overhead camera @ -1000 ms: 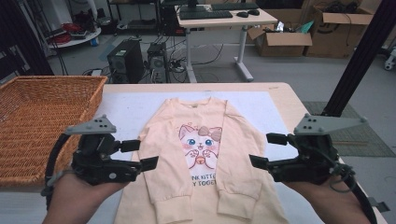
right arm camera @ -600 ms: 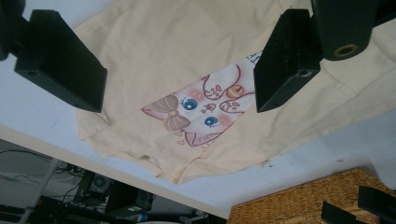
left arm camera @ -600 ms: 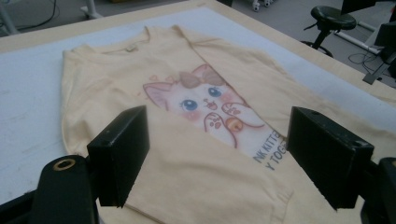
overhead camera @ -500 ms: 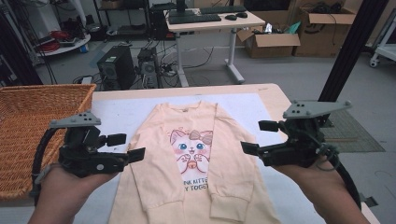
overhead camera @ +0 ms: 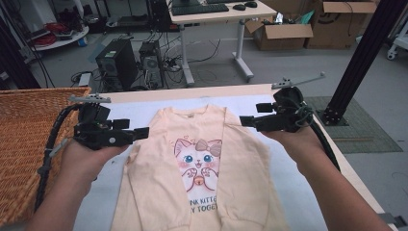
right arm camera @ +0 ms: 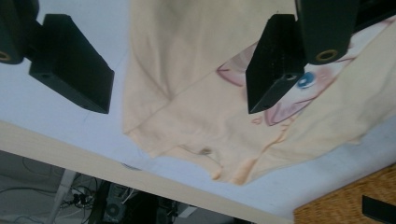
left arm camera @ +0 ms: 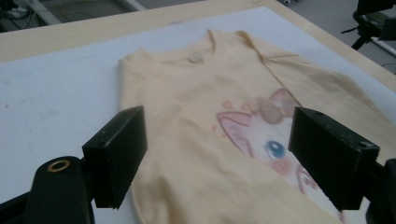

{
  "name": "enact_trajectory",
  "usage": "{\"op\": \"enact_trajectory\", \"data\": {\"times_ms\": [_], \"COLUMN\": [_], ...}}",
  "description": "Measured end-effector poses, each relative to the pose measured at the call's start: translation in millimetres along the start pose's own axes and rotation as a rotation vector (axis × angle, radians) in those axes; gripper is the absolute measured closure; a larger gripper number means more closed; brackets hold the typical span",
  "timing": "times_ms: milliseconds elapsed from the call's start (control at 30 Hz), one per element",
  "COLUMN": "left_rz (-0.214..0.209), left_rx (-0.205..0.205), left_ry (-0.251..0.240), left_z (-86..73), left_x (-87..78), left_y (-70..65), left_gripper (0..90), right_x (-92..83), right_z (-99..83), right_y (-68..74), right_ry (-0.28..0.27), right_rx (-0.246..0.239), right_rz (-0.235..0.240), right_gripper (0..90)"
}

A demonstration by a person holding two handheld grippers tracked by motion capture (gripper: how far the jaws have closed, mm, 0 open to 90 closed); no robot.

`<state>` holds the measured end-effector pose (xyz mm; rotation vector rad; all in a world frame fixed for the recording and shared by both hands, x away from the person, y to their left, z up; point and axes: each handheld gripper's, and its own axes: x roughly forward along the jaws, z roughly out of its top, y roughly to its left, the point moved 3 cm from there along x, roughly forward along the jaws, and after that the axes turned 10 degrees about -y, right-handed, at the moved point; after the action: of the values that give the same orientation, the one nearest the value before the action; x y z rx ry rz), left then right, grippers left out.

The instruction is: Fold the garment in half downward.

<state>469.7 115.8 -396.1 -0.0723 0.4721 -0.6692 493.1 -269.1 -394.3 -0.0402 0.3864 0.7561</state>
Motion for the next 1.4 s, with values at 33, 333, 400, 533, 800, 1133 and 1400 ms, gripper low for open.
{"op": "enact_trajectory", "data": {"times_ms": [33,333,400,533,800,1133,1400], "left_rz": [0.001,-0.043,-0.031,-0.020,0.043,0.044,0.018], "left_rx": [0.001,-0.057,-0.054,-0.034,-0.029,-0.065,-0.032], "left_ry": [0.005,0.018,0.029,0.063,0.143,0.114,0.082], "left_z": [1.7,-2.1,-7.2,-16.0,-31.6,-34.3,-21.2], "left_x": [7.3,51.4,54.9,63.4,76.6,72.6,42.8], "left_y": [5.4,45.6,49.5,49.2,42.9,39.4,20.9], "left_gripper": [20.4,21.4,21.4,25.2,44.4,85.6,85.7], "right_x": [7.7,58.5,63.3,68.6,84.5,90.2,62.8], "right_z": [-0.8,-18.2,-20.7,-24.8,-36.4,-32.8,-17.8], "right_y": [-6.6,-40.4,-43.5,-47.0,-44.2,-24.4,-8.2], "right_ry": [0.011,0.085,0.107,0.129,0.215,0.246,0.229], "right_rx": [0.003,0.028,0.013,0.014,0.050,0.021,0.024], "right_rz": [-0.004,0.006,-0.010,-0.069,-0.182,-0.230,-0.256], "right_gripper": [24.4,27.3,27.6,29.2,44.2,88.3,89.0]}}
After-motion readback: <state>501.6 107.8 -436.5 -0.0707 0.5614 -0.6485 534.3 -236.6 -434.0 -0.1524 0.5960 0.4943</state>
